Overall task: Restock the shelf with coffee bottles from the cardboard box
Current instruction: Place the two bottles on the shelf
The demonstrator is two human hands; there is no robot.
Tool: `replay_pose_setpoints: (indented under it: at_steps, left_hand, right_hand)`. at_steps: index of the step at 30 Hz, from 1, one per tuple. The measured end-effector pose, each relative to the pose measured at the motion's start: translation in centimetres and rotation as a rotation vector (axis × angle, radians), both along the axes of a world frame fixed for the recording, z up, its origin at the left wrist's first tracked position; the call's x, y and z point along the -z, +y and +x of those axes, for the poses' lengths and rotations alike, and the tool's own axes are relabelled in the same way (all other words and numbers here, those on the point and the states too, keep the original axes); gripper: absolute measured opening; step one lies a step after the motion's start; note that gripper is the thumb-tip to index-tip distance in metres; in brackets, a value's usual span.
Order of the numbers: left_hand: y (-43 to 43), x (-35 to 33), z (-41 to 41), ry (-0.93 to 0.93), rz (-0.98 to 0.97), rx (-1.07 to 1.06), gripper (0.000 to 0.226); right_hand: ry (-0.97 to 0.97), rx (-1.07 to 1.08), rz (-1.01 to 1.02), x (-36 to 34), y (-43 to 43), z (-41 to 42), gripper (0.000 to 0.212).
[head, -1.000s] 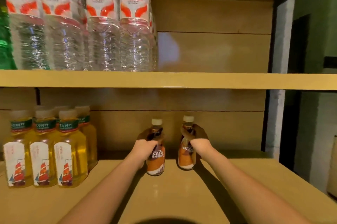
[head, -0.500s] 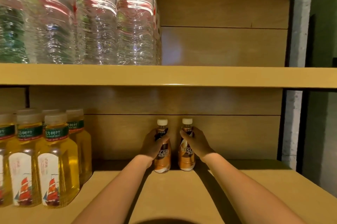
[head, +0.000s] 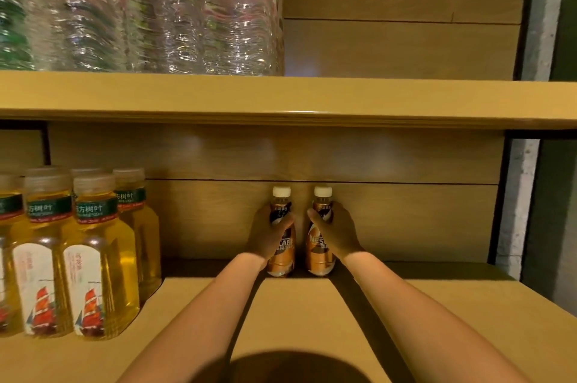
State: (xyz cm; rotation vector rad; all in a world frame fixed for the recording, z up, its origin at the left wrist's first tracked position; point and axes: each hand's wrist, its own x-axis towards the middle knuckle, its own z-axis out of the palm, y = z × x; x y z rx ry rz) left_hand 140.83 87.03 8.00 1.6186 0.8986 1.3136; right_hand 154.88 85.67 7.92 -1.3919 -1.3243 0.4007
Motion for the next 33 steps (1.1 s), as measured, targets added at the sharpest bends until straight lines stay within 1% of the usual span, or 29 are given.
replay_pose_setpoints:
  at_steps: [4, 8, 9, 11, 13, 14, 16, 18, 19, 21, 22, 24, 25, 27, 29, 33]
  left_hand:
    - [-0.2, -0.1, 0.0, 0.032, 0.013, -0.032, 0.045]
    - [-0.3, -0.2, -0.1, 0.116, -0.012, -0.048, 0.05]
    - [-0.2, -0.2, -0.3, 0.171, -0.012, -0.066, 0.054]
    - [0.1, -0.1, -0.9, 0.317, -0.024, -0.118, 0.069]
    - [0.0, -0.4, -1.6, 0.482, -0.012, -0.178, 0.084]
    - [-0.5, -0.8, -2.0, 0.574, 0.002, -0.225, 0.086]
    - [-1.7, -1.5, -3.1, 0.737, 0.044, -0.345, 0.089]
    - [-3.4, -2.2, -4.3, 0.829, 0.03, -0.383, 0.09]
    - [-4.5, -2.4, -5.0, 0.873, -0.02, -0.366, 0.088]
    - [-7.5, -2.8, -6.2, 1.005, -0.116, -0.317, 0.081]
    - [-8.7, -2.7, -6.8, 1.041, -0.109, -0.322, 0.08]
    - [-11.1, -2.6, -7.8, 1.07, -0.02, -0.368, 0.082]
    - [-12.1, -2.4, -8.4, 1.09, 0.018, -0.38, 0.085]
    - [-14.0, -1.6, -9.4, 1.119, 0.05, -0.352, 0.089]
    - [-16.0, -0.9, -10.2, 1.14, 0.073, -0.327, 0.089]
    - [-20.2, 0.2, -11.2, 1.185, 0.129, -0.307, 0.089]
  right_hand:
    - [0.017, 0.011, 0.001, 0.0, 0.2, -0.3, 0.052]
    - [-0.01, 0.009, -0.027, 0.1, 0.1, -0.4, 0.058]
    - [-0.036, 0.016, -0.041, 0.0, 0.0, -0.4, 0.06]
    - [-0.119, 0.039, -0.091, -0.3, -0.4, -0.1, 0.065]
    - [-0.235, 0.067, -0.134, -0.6, -1.1, 0.4, 0.068]
    - [-0.308, 0.094, -0.141, -0.8, -1.5, 0.7, 0.067]
    - [-0.482, 0.169, -0.141, -1.2, -2.7, 1.0, 0.062]
    - [-0.638, 0.216, -0.167, -2.0, -4.5, 0.9, 0.06]
    - [-0.698, 0.209, -0.214, -2.2, -5.6, 0.8, 0.06]
    - [-0.75, 0.129, -0.405, -2.7, -8.6, -0.1, 0.056]
    - [-0.771, 0.098, -0.466, -2.7, -10.1, -0.6, 0.053]
    - [-0.859, 0.099, -0.403, -2.4, -12.6, -1.7, 0.052]
    - [-0.911, 0.11, -0.351, -2.2, -13.7, -2.3, 0.057]
    - [-0.983, 0.097, -0.319, -1.4, -15.5, -3.1, 0.071]
    - [-0.973, 0.059, -0.323, -0.6, -17.4, -4.1, 0.076]
    - [-0.973, 0.043, -0.32, 0.7, -21.5, -6.1, 0.08]
